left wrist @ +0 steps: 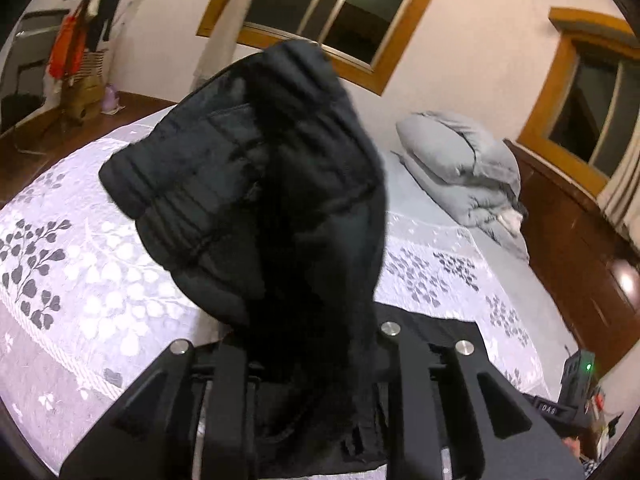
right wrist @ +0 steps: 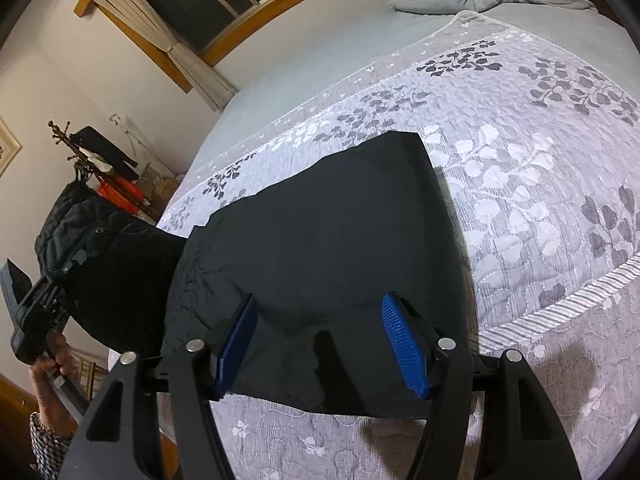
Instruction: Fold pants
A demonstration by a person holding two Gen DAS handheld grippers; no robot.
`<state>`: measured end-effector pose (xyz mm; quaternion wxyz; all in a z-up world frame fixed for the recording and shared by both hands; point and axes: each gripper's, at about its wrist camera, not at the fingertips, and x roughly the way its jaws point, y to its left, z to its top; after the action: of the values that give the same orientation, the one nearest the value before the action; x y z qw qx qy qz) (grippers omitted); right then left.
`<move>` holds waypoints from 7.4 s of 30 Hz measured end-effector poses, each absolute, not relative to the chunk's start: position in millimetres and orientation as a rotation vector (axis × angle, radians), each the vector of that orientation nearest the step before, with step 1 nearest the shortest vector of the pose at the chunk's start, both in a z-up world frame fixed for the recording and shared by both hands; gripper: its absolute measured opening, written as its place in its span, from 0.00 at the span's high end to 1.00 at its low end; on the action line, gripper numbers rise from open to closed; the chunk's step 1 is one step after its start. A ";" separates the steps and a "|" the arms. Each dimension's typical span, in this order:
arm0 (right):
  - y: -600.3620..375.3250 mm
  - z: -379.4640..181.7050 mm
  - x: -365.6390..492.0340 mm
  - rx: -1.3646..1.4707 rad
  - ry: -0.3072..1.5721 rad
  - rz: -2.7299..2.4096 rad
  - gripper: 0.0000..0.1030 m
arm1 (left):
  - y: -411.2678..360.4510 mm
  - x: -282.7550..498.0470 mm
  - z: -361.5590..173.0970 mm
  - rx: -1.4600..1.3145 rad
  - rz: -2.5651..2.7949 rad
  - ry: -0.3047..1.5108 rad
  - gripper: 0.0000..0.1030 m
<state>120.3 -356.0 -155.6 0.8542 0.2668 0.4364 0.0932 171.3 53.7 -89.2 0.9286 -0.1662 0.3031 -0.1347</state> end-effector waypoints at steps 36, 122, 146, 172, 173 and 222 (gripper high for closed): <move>-359.9 -165.2 116.8 0.593 0.902 0.225 0.33 | -89.3 175.0 -158.4 0.085 -0.432 0.831 0.55; -262.3 -114.7 182.6 0.500 0.952 0.472 0.70 | 51.0 171.7 -203.9 -0.462 -0.379 1.103 0.09; -341.9 -55.2 153.8 0.487 0.823 0.412 0.71 | -15.5 180.0 -154.0 -0.321 -0.496 1.009 0.09; -377.0 -139.3 140.7 0.599 0.963 0.306 0.71 | -52.2 189.5 -156.1 -0.150 -0.462 1.035 0.09; -377.2 -142.8 140.7 0.603 0.968 0.304 0.71 | -53.3 189.9 -155.9 -0.144 -0.460 1.033 0.09; -400.9 -134.6 117.5 0.583 0.948 0.284 0.66 | -67.8 192.0 -166.8 -0.068 -0.371 1.066 0.08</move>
<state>117.5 -400.9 -134.6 0.8395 0.2756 0.4485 0.1345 192.0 -67.8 -166.8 0.8444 -0.0320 0.5051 -0.1757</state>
